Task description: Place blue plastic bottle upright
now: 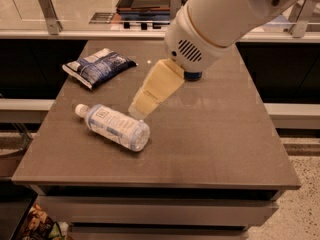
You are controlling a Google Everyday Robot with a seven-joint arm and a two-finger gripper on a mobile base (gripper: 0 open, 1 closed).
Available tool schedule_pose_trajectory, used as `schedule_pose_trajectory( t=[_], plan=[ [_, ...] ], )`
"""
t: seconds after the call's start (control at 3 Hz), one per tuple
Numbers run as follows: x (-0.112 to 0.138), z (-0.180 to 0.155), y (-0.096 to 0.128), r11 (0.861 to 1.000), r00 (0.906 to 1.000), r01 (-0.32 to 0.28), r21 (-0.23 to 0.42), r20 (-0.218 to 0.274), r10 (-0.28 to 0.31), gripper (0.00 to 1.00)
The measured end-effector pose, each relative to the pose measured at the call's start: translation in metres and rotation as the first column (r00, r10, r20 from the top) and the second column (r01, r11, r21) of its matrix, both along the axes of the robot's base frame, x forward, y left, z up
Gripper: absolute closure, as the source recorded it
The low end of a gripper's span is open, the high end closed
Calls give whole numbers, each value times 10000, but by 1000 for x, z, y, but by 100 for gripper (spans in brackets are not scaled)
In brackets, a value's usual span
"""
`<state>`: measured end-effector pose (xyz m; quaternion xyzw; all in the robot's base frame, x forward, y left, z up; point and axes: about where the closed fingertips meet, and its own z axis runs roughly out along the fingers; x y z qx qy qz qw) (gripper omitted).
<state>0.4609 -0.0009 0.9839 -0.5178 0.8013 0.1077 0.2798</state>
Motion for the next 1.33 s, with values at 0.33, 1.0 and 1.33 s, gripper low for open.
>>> schedule_pose_trajectory(
  t=[0.33, 1.0, 1.33],
  plan=[
    [-1, 4, 5, 10000, 10000, -7, -41, 76, 8, 0],
    [3, -35, 56, 9987, 9968, -476, 166, -631, 486, 0],
    [8, -57, 79, 9959, 9942, -605, 673, -852, 661, 0]
  ],
)
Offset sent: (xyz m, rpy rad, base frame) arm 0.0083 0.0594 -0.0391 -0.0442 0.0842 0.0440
